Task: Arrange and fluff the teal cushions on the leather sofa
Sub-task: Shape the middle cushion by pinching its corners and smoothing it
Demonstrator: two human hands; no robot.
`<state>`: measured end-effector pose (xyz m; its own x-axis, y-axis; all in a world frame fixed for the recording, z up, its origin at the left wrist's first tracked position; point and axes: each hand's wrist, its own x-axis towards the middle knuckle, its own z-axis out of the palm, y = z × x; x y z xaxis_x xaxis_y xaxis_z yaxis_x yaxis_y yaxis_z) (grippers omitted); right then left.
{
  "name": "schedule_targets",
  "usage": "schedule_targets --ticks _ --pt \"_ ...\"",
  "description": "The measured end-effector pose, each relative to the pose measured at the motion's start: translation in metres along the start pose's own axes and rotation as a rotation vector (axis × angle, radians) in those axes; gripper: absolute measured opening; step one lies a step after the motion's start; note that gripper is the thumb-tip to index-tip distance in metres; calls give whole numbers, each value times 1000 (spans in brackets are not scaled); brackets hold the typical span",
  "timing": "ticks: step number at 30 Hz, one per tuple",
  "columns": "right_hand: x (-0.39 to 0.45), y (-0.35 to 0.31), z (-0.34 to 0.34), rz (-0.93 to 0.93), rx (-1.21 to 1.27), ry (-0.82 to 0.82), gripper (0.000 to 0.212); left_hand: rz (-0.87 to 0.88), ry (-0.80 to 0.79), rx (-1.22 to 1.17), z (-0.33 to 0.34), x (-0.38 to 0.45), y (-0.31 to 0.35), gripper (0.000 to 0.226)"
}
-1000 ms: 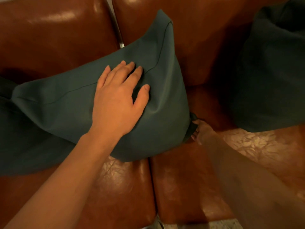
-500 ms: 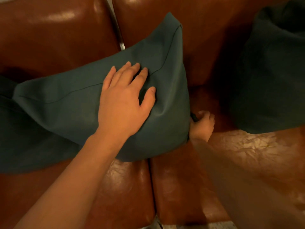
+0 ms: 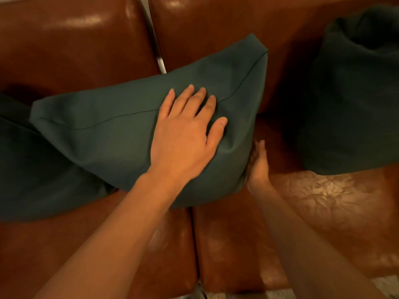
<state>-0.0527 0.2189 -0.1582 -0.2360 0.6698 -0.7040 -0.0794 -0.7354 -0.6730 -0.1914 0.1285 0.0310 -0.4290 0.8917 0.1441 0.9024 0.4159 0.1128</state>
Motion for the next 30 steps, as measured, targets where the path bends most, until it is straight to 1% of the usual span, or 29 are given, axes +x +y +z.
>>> schedule_targets --ticks 2,3,4,6,7,9,11,13,14,15,16,18,20,23,24,26,27,28,29,30 --pt "-4 -6 5 -95 -1 -42 59 4 4 1 0 -2 -1 58" --pt "-7 -3 8 -104 -35 -62 56 5 8 0 1 -2 -2 57" --pt "-11 5 9 -98 -89 -33 58 5 10 1 0 -2 -4 57" --pt "-20 23 7 -11 -172 56 73 5 7 1 1 -2 -7 56" --pt "-24 29 5 42 -231 97 72 6 5 -3 1 -1 -8 56" --pt "-32 22 4 85 -321 126 57 11 4 -7 1 -1 -8 57" --pt "-31 2 8 -34 -342 82 55 12 10 -11 2 0 -8 57" --pt "-26 -27 18 -209 -233 46 67 10 13 -4 3 1 -6 58" --pt "-27 -42 26 -265 -148 14 65 10 12 7 4 1 -5 59" --pt "-29 -54 35 -339 -106 3 58 13 8 15 5 1 -4 59" --pt "-33 -63 44 -388 -137 -10 52 16 5 17 6 1 -4 59" --pt "-40 -57 54 -420 -201 -46 50 16 0 1 7 3 -7 59" --pt "-39 -33 49 -330 -208 -19 51 8 0 -21 6 5 -10 59" --pt "-34 4 25 -114 -270 50 47 2 6 -37 9 9 -16 56" --pt "-34 14 15 -48 -315 65 47 -2 9 -42 10 9 -18 55" --pt "-38 26 -4 39 -528 45 51 -12 25 -68 10 10 -20 54" --pt "-41 27 -13 26 -654 27 51 -14 42 -90 8 11 -21 53" --pt "-46 25 -19 -64 -739 31 49 -11 70 -119 5 12 -22 51" --pt "-55 14 -18 -209 -766 62 47 -3 112 -148 1 11 -23 48" --pt "-67 -1 -10 -387 -750 131 47 6 174 -162 -4 8 -23 45"
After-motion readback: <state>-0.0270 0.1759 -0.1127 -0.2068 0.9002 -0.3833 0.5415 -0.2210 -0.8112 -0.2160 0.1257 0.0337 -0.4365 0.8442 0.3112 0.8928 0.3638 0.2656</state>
